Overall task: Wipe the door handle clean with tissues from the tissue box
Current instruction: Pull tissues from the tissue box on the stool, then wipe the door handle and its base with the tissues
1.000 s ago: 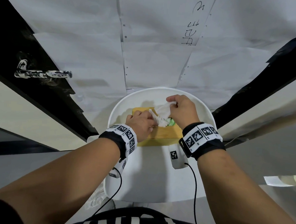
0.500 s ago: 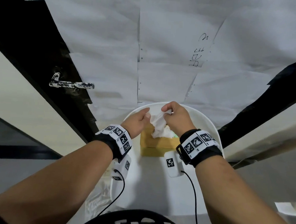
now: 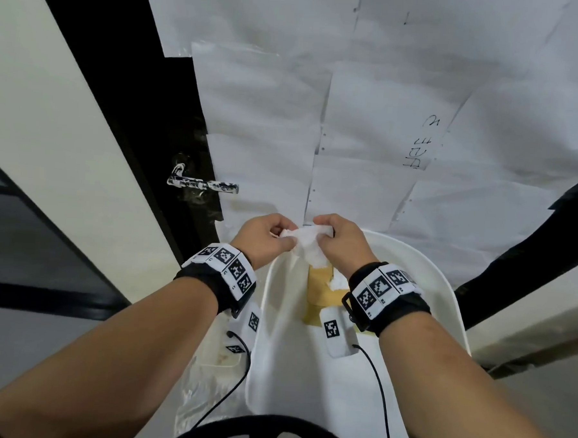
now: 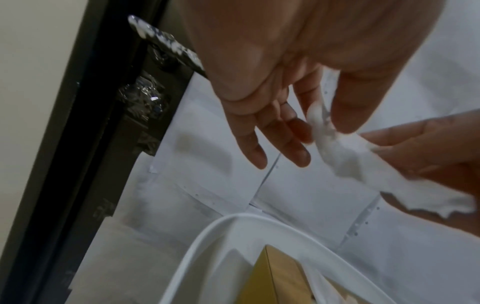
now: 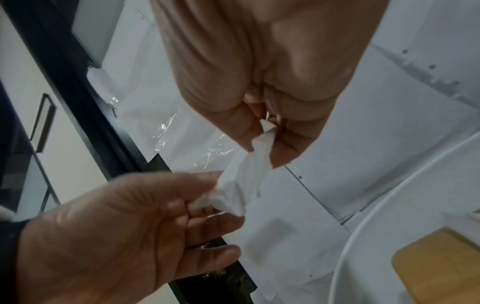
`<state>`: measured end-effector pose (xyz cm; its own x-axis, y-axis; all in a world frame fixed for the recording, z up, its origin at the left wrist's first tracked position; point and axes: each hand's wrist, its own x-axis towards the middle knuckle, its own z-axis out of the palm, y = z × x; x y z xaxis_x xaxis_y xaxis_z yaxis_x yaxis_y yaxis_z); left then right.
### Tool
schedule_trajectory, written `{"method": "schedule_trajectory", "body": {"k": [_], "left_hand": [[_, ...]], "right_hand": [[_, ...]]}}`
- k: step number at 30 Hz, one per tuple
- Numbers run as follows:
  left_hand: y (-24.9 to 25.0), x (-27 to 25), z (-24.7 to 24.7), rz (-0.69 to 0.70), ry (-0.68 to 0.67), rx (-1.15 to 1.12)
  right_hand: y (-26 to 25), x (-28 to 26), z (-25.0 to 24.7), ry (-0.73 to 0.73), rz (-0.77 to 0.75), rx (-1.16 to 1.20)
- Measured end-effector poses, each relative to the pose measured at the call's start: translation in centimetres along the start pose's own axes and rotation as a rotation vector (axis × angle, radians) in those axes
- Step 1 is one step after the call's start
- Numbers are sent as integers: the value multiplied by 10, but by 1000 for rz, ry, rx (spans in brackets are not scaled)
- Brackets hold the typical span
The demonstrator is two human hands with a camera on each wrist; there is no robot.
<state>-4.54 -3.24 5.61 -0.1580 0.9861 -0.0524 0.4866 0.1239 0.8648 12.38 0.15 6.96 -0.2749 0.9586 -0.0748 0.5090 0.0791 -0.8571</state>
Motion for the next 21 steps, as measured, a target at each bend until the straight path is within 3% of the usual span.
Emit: {"method": "schedule_trajectory", "body": {"k": [13,21], "left_hand": [[-53,8,-119,17,180,-49],[-87,19,-179,92,207,120]], "right_hand": [[-72,13,84,-34,-16,-49],[-122,24,142,-1,-45,161]]}}
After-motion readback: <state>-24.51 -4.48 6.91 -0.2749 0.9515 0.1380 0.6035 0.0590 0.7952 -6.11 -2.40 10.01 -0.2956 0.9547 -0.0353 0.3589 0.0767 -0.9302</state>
